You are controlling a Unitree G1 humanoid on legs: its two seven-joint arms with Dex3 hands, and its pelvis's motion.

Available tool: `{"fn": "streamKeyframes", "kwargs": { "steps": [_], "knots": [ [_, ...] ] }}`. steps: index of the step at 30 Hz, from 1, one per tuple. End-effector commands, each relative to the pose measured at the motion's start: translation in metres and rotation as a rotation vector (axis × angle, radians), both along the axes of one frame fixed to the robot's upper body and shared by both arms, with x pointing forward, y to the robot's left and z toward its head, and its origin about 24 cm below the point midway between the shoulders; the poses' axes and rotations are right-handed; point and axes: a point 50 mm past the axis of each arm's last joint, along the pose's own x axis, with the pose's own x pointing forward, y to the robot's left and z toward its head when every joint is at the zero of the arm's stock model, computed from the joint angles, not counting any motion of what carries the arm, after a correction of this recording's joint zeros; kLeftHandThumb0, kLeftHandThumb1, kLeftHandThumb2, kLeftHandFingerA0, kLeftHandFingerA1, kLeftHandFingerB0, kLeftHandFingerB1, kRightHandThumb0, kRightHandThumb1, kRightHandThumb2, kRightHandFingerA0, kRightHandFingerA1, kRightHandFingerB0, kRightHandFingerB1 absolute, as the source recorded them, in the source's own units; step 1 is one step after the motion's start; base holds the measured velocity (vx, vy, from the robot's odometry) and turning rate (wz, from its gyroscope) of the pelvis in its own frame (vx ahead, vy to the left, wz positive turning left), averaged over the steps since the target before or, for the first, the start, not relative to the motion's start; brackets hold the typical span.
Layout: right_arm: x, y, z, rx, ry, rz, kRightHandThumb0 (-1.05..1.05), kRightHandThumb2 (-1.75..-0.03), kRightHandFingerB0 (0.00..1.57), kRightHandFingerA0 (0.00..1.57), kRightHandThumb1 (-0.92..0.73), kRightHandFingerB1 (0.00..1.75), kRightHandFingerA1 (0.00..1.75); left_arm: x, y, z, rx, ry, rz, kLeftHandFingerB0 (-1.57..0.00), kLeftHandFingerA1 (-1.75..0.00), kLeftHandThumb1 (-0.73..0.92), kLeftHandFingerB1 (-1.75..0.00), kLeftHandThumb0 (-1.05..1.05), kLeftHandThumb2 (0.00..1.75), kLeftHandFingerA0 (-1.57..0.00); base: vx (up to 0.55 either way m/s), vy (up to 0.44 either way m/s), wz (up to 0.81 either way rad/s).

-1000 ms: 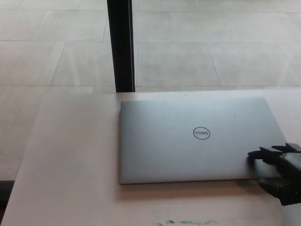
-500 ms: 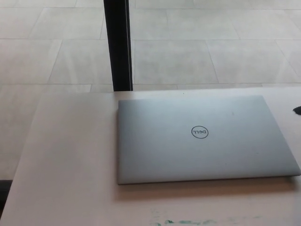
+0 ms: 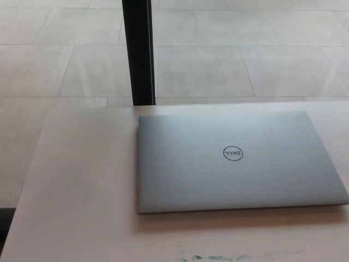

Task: The robot uses its right hand to push down on the lid of a laptop kept in the middle of the desk to close it

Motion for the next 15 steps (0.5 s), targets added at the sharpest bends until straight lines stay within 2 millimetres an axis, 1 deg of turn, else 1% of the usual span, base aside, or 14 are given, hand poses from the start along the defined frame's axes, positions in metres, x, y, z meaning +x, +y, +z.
{"fn": "streamKeyframes", "kwargs": {
  "steps": [1, 2, 3, 6, 7, 8, 9, 10, 11, 12, 13, 14, 15],
  "knots": [
    [-0.174, -0.111, -0.051, 0.686, -0.612, -0.956, -0.82, -0.7, 0.29, 0.5, -0.91, 0.89, 1.34, -0.012, 0.007, -0.001, -0.005, 0.025, 0.037, -0.29, -0.43, 0.85, -0.36, -1.05, 0.74, -0.37, 0.0, 0.0, 0.0],
    [-0.177, -0.111, -0.054, 0.688, -0.605, -0.976, -0.82, -0.7, 0.26, 0.47, -0.91, 0.91, 1.38, -0.012, 0.007, -0.001, -0.005, 0.027, 0.038, -0.29, -0.43, 0.85, -0.36, -1.05, 0.74, -0.38, 0.0, 0.0, 0.0],
    [-0.181, -0.111, -0.056, 0.678, -0.579, -0.989, -0.82, -0.7, 0.25, 0.46, -0.91, 0.87, 1.34, -0.013, 0.007, -0.002, -0.007, 0.03, 0.038, -0.29, -0.43, 0.85, -0.36, -1.05, 0.74, -0.39, 0.0, 0.0, 0.0],
    [-0.186, -0.111, -0.06, 0.672, -0.563, -0.987, -0.82, -0.71, 0.24, 0.47, -0.91, 0.89, 1.36, -0.015, 0.006, -0.003, -0.005, 0.036, 0.022, -0.29, -0.44, 0.84, -0.36, -1.05, 0.74, -0.38, 0.0, 0.0, 0.0],
    [-0.187, -0.111, -0.062, 0.665, -0.541, -0.985, -0.82, -0.71, 0.28, 0.47, -0.92, 0.87, 1.34, -0.015, 0.006, -0.004, -0.007, 0.039, 0.027, -0.31, -0.45, 0.84, -0.36, -1.05, 0.74, -0.39, 0.0, 0.0, 0.0],
    [-0.188, -0.11, -0.065, 0.655, -0.509, -0.982, -0.82, -0.71, 0.28, 0.47, -0.92, 0.87, 1.34, -0.016, 0.006, -0.005, -0.009, 0.044, 0.033, -0.31, -0.45, 0.84, -0.36, -1.05, 0.74, -0.39, 0.0, 0.0, 0.0],
    [-0.187, -0.109, -0.066, 0.643, -0.498, -0.985, -0.81, -0.7, 0.3, 0.51, -0.92, 0.87, 1.3, -0.016, 0.006, -0.005, -0.01, 0.045, 0.034, -0.31, -0.45, 0.85, -0.37, -1.05, 0.74, -0.38, 0.0, 0.0, 0.0],
    [-0.185, -0.108, -0.069, 0.63, -0.482, -0.981, -0.83, -0.68, 0.43, 0.54, -0.89, 0.9, 1.36, -0.018, 0.006, -0.006, -0.01, 0.051, 0.038, -0.31, -0.45, 0.86, -0.37, -1.05, 0.74, -0.38, 0.0, 0.0, 0.0],
    [-0.183, -0.106, -0.072, 0.638, -0.483, -0.969, -0.83, -0.68, 0.43, 0.54, -0.89, 0.9, 1.36, -0.019, 0.007, -0.006, -0.008, 0.059, 0.039, -0.31, -0.45, 0.86, -0.37, -1.05, 0.74, -0.38, 0.0, 0.0, 0.0],
    [-0.182, -0.104, -0.073, 0.641, -0.474, -0.952, -0.84, -0.69, 0.47, 0.57, -0.89, 0.94, 1.38, -0.02, 0.007, -0.007, -0.007, 0.066, 0.04, -0.32, -0.45, 0.85, -0.37, -1.05, 0.75, -0.39, 0.0, 0.0, 0.0],
    [-0.18, -0.1, -0.078, 0.632, -0.46, -0.926, -0.82, -0.68, 0.59, 0.62, -0.88, 0.88, 1.26, -0.023, 0.008, -0.008, -0.001, 0.079, 0.037, -0.3, -0.45, 0.85, -0.37, -1.05, 0.75, -0.38, 0.0, 0.0, 0.0],
    [-0.181, -0.098, -0.081, 0.606, -0.43, -0.924, -0.82, -0.67, 0.58, 0.6, -0.9, 0.84, 1.2, -0.024, 0.007, -0.009, 0.0, 0.084, 0.034, -0.31, -0.46, 0.85, -0.38, -1.05, 0.75, -0.39, 0.0, 0.0, 0.0],
    [-0.181, -0.098, -0.083, 0.592, -0.406, -0.929, -0.83, -0.67, 0.58, 0.64, -0.91, 0.84, 1.2, -0.024, 0.007, -0.009, 0.002, 0.088, 0.033, -0.32, -0.45, 0.86, -0.37, -1.05, 0.75, -0.4, 0.0, 0.0, 0.0]
  ]
}}
